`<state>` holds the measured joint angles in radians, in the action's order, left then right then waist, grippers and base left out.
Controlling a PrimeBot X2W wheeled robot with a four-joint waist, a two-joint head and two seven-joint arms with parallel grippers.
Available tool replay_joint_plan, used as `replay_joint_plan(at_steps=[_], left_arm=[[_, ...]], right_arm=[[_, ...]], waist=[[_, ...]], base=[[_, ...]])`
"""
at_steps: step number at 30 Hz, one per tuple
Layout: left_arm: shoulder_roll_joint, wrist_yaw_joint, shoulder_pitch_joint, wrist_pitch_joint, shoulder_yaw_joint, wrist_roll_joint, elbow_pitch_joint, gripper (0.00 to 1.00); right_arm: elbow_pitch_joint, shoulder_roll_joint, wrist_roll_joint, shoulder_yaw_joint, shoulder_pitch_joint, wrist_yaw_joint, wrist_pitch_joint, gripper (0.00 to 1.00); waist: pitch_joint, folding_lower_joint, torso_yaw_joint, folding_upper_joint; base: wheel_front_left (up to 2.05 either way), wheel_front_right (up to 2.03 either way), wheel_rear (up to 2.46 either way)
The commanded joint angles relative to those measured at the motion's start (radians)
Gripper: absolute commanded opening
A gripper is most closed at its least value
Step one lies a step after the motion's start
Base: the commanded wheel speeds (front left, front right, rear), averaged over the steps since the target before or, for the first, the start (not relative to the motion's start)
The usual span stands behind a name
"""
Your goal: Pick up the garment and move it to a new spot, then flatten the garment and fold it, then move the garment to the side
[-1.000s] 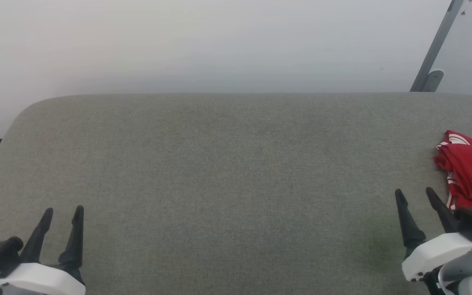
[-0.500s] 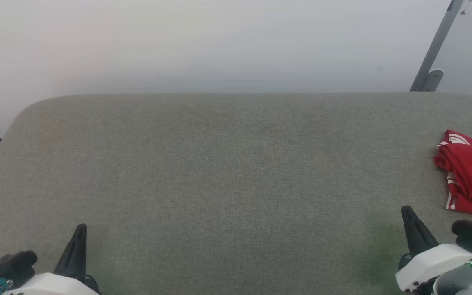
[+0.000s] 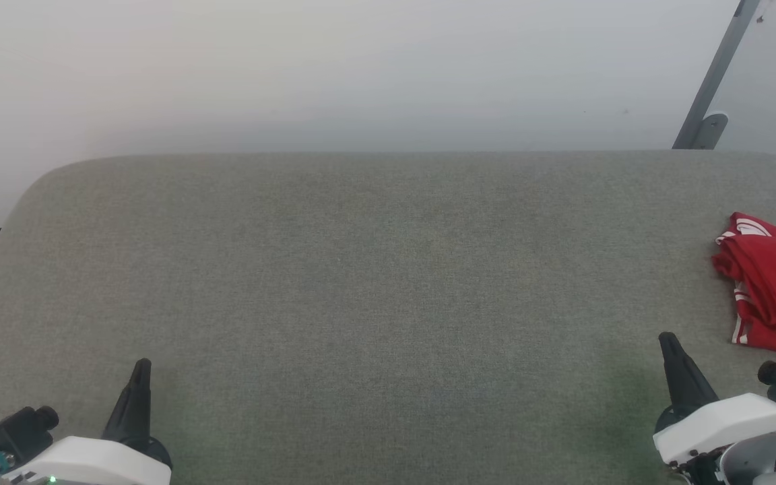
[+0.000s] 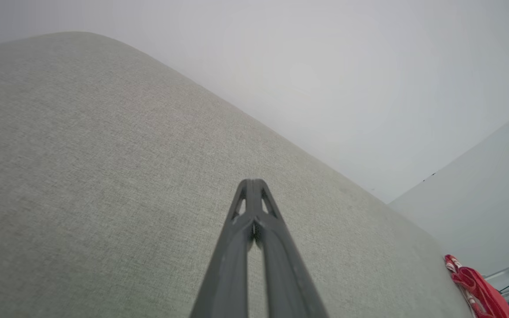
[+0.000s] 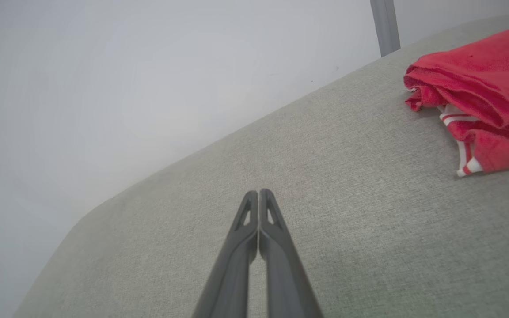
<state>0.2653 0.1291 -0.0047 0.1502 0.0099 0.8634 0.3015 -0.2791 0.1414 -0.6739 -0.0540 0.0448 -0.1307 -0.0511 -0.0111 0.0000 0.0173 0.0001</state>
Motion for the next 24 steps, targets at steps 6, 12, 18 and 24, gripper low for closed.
replay_joint_plan(at_steps=[6, 12, 18, 24], left_arm=[[-0.012, 0.001, -0.037, -0.026, 0.020, 0.078, -0.020, 0.00], [-0.031, 0.001, -0.044, -0.048, 0.028, 0.141, -0.024, 0.00], [-0.048, 0.001, -0.051, -0.069, 0.036, 0.199, -0.028, 0.00], [-0.065, 0.001, -0.057, -0.089, 0.043, 0.254, -0.032, 0.00]], right_arm=[[0.021, -0.006, -0.101, -0.009, 0.030, 0.000, 0.019, 0.00], [0.023, -0.014, -0.179, -0.014, 0.034, 0.000, 0.032, 0.00], [0.024, -0.021, -0.252, -0.019, 0.037, 0.000, 0.045, 0.00], [0.026, -0.028, -0.321, -0.023, 0.040, 0.000, 0.058, 0.00]], waist=[[0.001, 0.0000, -0.001, -0.0001], [0.002, 0.0000, -0.002, -0.0001], [0.002, 0.0000, -0.003, -0.0001], [0.003, 0.0000, -0.004, -0.0001]], base=[[0.00, 0.00, 0.00], [0.00, 0.00, 0.00], [0.00, 0.00, 0.00], [0.00, 0.00, 0.00]])
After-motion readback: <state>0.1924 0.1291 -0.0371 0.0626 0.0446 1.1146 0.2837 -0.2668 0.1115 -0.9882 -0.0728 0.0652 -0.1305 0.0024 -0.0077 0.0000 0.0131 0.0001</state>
